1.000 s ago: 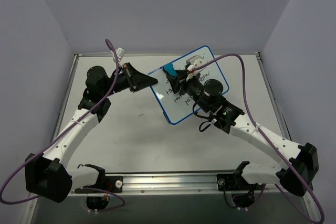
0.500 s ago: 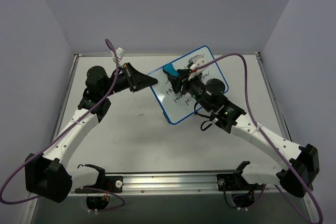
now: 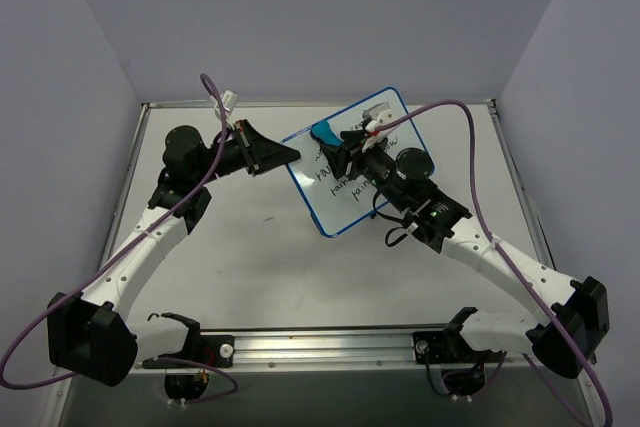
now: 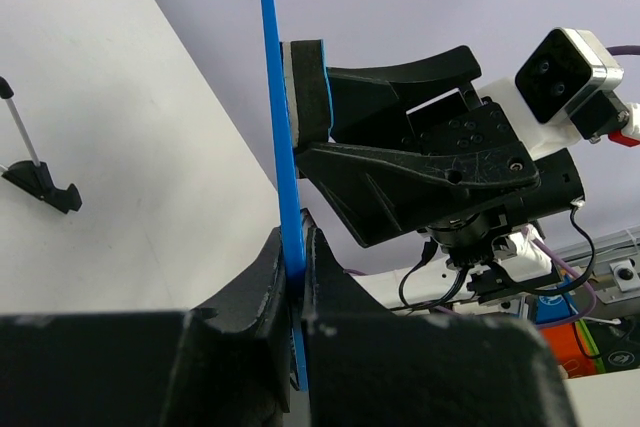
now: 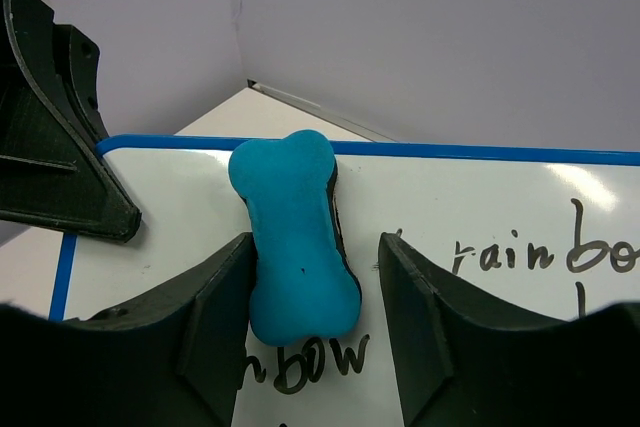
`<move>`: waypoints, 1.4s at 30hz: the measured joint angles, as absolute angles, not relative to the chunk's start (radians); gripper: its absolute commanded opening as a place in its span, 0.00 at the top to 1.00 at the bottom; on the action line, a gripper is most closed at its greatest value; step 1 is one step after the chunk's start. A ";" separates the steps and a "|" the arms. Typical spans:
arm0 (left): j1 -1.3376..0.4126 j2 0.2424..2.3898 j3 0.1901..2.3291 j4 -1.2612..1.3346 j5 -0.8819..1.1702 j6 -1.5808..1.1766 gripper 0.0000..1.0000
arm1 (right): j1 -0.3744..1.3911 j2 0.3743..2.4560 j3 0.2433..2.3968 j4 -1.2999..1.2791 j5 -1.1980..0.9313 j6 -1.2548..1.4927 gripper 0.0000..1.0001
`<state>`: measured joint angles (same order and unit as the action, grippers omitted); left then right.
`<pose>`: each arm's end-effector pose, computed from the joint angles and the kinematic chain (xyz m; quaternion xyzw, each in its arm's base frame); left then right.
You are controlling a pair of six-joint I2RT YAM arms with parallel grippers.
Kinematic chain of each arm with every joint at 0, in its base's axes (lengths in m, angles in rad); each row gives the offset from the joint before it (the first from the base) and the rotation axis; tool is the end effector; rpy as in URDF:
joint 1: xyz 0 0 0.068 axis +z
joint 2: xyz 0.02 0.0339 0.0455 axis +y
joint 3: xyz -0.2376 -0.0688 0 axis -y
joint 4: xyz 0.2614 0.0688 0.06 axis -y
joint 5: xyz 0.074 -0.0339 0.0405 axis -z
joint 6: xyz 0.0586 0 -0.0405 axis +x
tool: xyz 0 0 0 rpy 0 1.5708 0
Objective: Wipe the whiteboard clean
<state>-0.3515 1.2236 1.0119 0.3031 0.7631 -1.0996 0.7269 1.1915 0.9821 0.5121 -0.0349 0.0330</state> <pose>0.2895 -0.1493 0.3513 0.0275 0.6828 -0.6427 0.3463 0.2428 0.2187 0.3781 -0.2146 0.5522 0.3083 0.7442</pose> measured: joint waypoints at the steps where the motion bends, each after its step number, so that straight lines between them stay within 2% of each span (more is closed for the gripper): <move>1: -0.352 1.224 1.012 0.303 0.763 -1.097 0.98 | 0.727 1.192 0.984 0.512 -0.035 0.033 0.54; 11: -0.350 1.223 1.012 0.303 0.762 -1.090 0.98 | 0.727 1.223 1.021 0.504 -0.039 0.025 0.52; 15: -0.350 1.223 1.011 0.303 0.763 -1.088 0.98 | 0.727 1.225 1.024 0.504 -0.041 0.023 0.54; 23: -0.350 1.223 1.011 0.303 0.764 -1.084 0.98 | 0.727 1.225 1.024 0.504 -0.042 0.020 0.77; 26: -0.350 1.223 1.011 0.303 0.764 -1.081 0.98 | 0.727 1.225 1.024 0.504 -0.042 0.019 0.82; 32: -0.350 1.220 1.012 0.278 0.762 -1.045 0.98 | 0.759 1.208 0.989 0.516 -0.019 0.026 0.85; 42: -0.350 1.213 1.012 0.265 0.759 -1.028 0.98 | 0.951 1.157 0.881 0.594 0.162 0.038 0.88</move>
